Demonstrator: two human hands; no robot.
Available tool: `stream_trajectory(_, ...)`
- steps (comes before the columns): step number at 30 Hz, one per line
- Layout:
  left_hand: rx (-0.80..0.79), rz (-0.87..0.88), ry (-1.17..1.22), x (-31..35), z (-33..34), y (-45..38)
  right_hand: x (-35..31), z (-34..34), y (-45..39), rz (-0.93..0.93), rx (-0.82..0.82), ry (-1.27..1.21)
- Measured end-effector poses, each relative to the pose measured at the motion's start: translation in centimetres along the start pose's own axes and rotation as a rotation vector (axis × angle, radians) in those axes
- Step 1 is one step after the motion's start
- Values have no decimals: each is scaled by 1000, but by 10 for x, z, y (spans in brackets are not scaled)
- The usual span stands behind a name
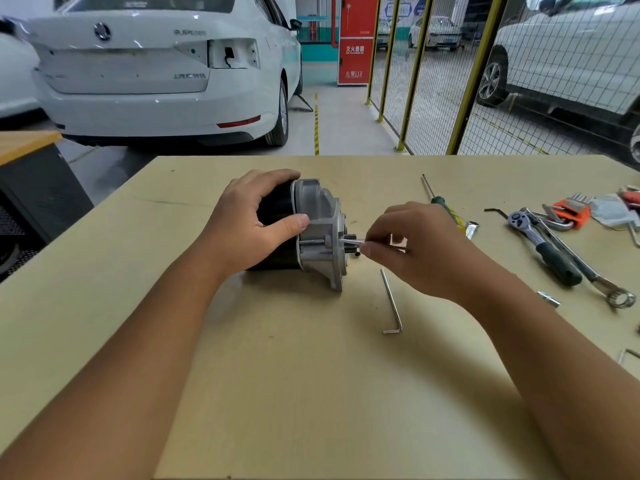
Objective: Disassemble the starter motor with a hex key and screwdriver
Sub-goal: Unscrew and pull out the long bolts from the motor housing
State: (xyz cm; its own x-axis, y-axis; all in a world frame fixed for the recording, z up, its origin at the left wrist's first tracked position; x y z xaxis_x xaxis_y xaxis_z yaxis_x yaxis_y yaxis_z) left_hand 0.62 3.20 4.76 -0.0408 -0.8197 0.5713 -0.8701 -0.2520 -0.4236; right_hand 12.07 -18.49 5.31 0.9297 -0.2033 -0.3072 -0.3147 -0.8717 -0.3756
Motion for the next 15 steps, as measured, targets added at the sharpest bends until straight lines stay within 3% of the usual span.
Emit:
stream_trajectory(6,0,-3,-2,2,0,1,3,-1,-1,52,37,39)
stream_trajectory(15,3,-7,-4,2,0,1,4,-1,1,106,-39,-24)
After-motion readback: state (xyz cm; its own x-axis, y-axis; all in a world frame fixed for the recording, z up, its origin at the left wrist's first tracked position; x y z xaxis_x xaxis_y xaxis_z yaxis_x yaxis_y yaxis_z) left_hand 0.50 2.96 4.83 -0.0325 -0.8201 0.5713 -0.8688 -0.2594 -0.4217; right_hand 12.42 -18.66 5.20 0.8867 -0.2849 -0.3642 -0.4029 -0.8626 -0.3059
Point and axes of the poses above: each hand's wrist, its own y-axis away from the middle knuckle, its own z-axis out of the palm, x = y × z, the point moved 5 cm from there along -y, towards the middle knuckle, and after that the axes turned 9 degrees about -x, right-handed, at the moved point
